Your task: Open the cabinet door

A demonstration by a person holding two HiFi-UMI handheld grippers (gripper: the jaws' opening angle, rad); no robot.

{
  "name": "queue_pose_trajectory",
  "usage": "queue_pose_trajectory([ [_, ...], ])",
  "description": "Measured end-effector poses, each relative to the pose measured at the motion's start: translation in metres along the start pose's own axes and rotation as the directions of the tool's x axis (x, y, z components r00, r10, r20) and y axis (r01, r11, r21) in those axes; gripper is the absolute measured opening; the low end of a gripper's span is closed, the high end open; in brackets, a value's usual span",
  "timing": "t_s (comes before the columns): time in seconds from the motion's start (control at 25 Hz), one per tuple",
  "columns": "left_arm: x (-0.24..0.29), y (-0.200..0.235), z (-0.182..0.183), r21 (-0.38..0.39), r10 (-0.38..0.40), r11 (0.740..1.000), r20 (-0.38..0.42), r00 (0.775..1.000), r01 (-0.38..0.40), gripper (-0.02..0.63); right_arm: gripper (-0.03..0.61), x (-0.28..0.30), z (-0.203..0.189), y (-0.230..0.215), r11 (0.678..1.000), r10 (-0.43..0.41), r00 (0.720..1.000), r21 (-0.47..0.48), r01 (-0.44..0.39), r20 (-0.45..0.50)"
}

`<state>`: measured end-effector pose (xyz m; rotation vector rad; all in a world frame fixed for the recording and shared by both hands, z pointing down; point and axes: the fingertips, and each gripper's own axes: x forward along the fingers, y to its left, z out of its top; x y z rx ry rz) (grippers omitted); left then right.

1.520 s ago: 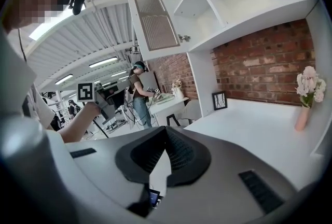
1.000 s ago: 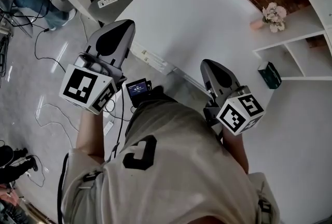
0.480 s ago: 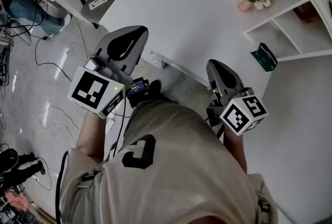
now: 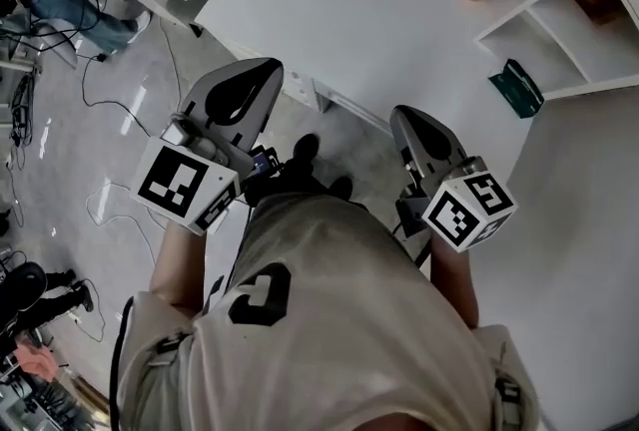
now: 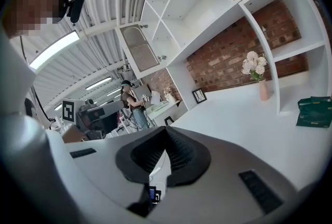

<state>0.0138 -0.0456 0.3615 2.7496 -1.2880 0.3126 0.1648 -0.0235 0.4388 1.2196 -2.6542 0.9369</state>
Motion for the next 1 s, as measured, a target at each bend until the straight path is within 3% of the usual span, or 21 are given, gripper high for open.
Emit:
queue_pose_trajectory([
  [0.16, -0.022, -0.004, -0.011, 0.007, 0.021, 1.000, -0.036, 0.999, -0.021, 0.017, 0.023, 0.005, -0.016, 0.015, 1.000, 0.021, 0.999, -0.019, -0.022, -0.048],
  [0.52, -0.024, 0.011, -0.007, -0.001, -0.013, 1.000, 0.019, 1.000, 0.013, 0.017, 0.023, 0.024, -0.014, 0.033, 0.998, -0.001, 0.999, -0.060, -0.002, -0.047],
  [1.0, -0.047, 0.098, -0.014, -0.032, 0.026, 0.999, 0.070, 0.997, -0.024, 0.017, 0.023, 0.096, -0.002, 0.074, 0.991, 0.018, 0.999, -0.134, -0.023, -0.040],
])
